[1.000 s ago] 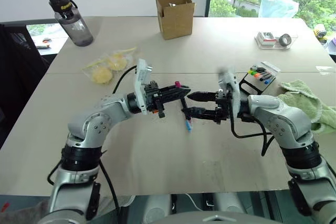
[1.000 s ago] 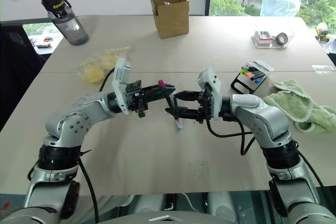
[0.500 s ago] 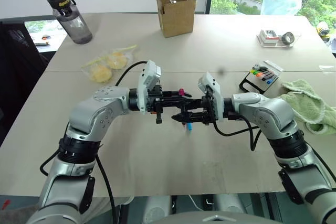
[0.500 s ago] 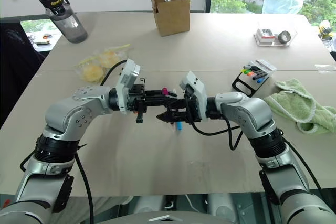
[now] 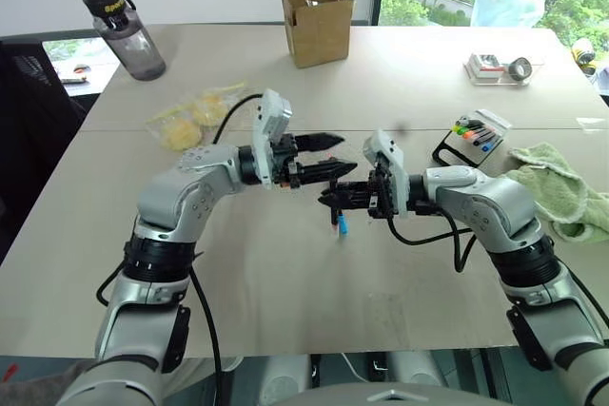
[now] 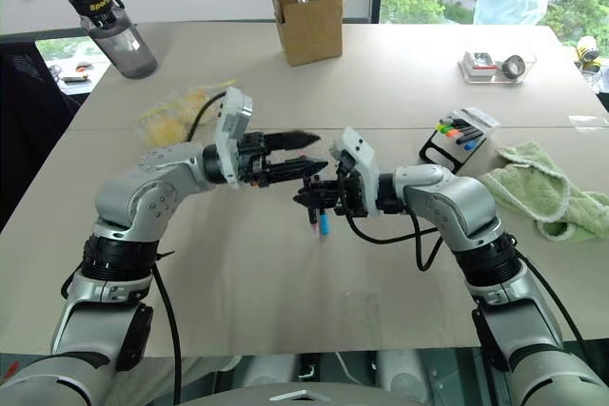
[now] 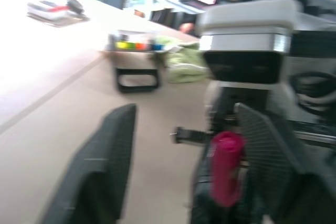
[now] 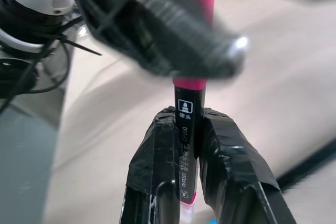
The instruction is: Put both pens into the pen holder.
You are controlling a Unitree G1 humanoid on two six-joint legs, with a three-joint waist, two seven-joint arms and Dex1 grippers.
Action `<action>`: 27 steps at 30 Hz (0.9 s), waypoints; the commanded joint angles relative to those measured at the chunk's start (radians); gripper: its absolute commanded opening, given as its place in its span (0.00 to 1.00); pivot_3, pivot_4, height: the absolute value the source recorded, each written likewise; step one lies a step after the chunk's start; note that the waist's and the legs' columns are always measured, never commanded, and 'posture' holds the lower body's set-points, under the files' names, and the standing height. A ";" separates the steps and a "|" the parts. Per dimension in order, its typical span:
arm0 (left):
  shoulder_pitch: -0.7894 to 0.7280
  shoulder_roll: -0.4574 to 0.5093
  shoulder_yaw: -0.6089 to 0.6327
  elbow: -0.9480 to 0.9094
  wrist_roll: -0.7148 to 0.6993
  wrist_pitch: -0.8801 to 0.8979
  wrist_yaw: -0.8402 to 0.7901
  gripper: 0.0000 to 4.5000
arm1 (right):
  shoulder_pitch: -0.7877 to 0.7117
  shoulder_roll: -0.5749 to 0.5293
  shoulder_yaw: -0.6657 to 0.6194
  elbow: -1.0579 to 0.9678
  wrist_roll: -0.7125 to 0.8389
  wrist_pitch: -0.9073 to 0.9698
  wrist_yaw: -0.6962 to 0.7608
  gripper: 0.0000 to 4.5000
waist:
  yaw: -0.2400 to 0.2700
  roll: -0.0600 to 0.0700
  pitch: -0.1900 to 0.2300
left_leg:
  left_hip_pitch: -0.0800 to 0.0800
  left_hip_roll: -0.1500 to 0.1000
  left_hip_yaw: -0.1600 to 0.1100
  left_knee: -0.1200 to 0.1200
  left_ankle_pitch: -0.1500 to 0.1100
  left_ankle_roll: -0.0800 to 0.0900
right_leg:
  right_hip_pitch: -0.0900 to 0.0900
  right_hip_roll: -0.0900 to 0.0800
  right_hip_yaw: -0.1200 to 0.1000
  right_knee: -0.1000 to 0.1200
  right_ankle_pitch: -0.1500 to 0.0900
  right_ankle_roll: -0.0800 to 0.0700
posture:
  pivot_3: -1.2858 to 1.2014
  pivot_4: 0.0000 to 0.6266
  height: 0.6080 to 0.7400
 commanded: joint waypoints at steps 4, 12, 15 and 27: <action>-0.023 0.023 0.092 -0.075 -0.069 0.038 0.016 0.99 | 0.034 -0.087 -0.070 -0.047 -0.098 -0.213 0.028 0.02 | 0.001 0.000 0.000 | 0.000 0.000 0.000 0.000 0.000 0.000 | 0.000 0.000 0.000 0.000 0.000 0.000 | 0.52 0.24 0.97; 0.004 0.069 0.113 -0.178 -0.133 0.112 0.021 0.99 | 0.101 -0.252 -0.200 -0.163 -0.175 -0.335 0.008 0.02 | 0.002 0.000 0.000 | 0.000 0.000 0.000 0.000 0.000 0.000 | 0.000 -0.001 0.000 0.000 0.000 0.000 | 0.52 0.24 0.97; 0.032 0.072 0.086 -0.223 -0.124 0.120 0.030 0.99 | 0.127 -0.329 -0.248 -0.156 -0.282 -0.448 -0.020 0.02 | 0.001 0.000 0.000 | 0.001 0.000 0.001 0.000 0.000 0.000 | 0.000 -0.001 0.001 0.000 0.000 0.000 | 0.52 0.24 0.97; 0.037 0.117 0.000 -0.267 -0.032 0.105 0.045 0.99 | 0.265 -0.383 -0.363 -0.058 -0.451 -0.784 -0.104 0.02 | 0.002 0.000 0.000 | 0.002 0.000 0.002 0.001 0.000 -0.001 | 0.000 0.000 0.002 0.001 0.000 0.000 | 0.52 0.24 0.97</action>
